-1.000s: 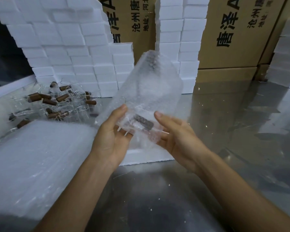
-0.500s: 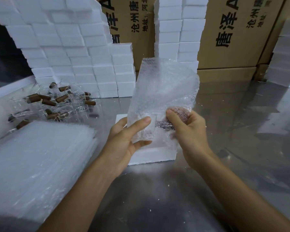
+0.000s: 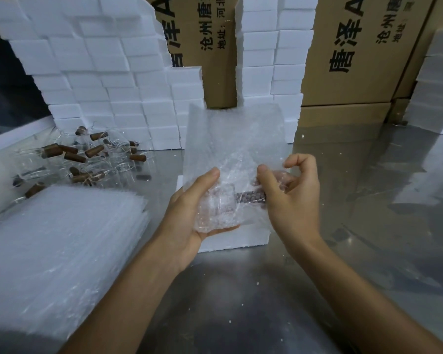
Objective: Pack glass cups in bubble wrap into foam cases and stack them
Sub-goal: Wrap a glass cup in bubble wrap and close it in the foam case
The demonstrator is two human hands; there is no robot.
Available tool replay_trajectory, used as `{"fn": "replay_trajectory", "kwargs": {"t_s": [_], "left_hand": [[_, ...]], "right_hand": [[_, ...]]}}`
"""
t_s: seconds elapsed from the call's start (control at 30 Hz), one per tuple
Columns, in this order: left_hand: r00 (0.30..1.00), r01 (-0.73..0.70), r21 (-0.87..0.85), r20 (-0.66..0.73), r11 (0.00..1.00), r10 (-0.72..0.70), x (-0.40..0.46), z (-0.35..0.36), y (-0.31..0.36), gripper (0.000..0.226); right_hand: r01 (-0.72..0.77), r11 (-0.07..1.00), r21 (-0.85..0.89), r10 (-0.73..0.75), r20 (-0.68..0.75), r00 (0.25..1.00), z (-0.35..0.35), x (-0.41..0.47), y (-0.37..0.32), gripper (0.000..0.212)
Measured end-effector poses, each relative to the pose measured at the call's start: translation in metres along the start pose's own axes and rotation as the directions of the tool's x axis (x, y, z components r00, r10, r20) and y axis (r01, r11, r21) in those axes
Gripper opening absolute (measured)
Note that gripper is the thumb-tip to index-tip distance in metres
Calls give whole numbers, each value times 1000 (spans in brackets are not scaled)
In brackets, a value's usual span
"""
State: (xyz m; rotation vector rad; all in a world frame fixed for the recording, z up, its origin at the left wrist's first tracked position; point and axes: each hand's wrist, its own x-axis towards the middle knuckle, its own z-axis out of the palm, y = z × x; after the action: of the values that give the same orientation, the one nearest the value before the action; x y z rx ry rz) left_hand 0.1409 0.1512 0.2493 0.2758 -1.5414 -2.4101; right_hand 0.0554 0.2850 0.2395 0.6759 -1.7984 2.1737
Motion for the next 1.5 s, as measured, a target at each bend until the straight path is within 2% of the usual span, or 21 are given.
{"fn": "replay_trajectory", "kwargs": {"t_s": [0.1, 0.17, 0.27, 0.3, 0.47, 0.57, 0.6, 0.73, 0.83, 0.97, 1.07, 1.17, 1.23, 1.33, 1.43, 1.5], "left_hand": [[999, -7, 11, -53, 1000, 7, 0, 1, 2, 52], [996, -10, 5, -86, 1000, 10, 0, 0, 4, 55], [995, -5, 5, -99, 1000, 6, 1, -2, 5, 54], [996, -4, 11, -87, 1000, 5, 1, -3, 6, 52], [999, -15, 30, -51, 999, 17, 0, -3, 5, 51], [998, -37, 26, -42, 999, 38, 1, -1, 5, 39], [998, -42, 27, -35, 999, 43, 1, -1, 4, 39], [999, -54, 27, 3, 998, 54, -1, 4, 2, 51], [998, -62, 16, 7, 998, 61, -2, 7, 2, 55], [997, -78, 13, 27, 997, 78, -2, 8, 2, 56], [996, -86, 30, 21, 996, 85, -2, 8, 0, 56], [992, -129, 60, 22, 990, 127, 0, 7, -2, 35], [985, -170, 142, 20, 975, 169, 0, 6, -1, 10], [970, -227, 304, -9, 925, 241, 1, 0, 4, 3], [946, -300, 381, 0, 875, 324, 0, -7, 12, 29], [924, -357, 503, 65, 787, 377, -3, -8, 18, 46]], "right_hand": [[102, 988, -112, -103, -7, 995, -1, 0, -2, 35], [150, 981, -124, -147, 37, 988, -3, 1, -5, 36], [240, 954, -178, -213, 158, 964, -8, 3, -6, 21], [249, 948, -200, -210, 198, 957, -9, 3, -6, 15], [111, 924, -366, 10, 313, 950, -9, 3, -5, 39], [125, 867, -482, 56, 344, 937, -7, 0, -4, 35], [132, 865, -483, 46, 339, 940, -5, -1, -3, 33], [206, 864, -460, -67, 300, 952, -4, -1, 0, 53], [211, 878, -429, -104, 259, 960, -4, 0, 2, 55], [112, 939, -325, -47, 203, 978, 1, -4, -1, 54], [-59, 991, -124, 79, 161, 984, 5, -3, -2, 44], [-173, 985, -13, 174, 121, 977, 5, 0, 0, 40], [-168, 986, 10, 166, 98, 981, 3, 3, 2, 42], [-119, 993, -2, 118, 110, 987, 1, 6, 1, 42], [-58, 997, -43, 64, 142, 988, -1, 8, 1, 38], [-10, 997, -72, 22, 167, 986, 0, 7, 1, 38]]}}
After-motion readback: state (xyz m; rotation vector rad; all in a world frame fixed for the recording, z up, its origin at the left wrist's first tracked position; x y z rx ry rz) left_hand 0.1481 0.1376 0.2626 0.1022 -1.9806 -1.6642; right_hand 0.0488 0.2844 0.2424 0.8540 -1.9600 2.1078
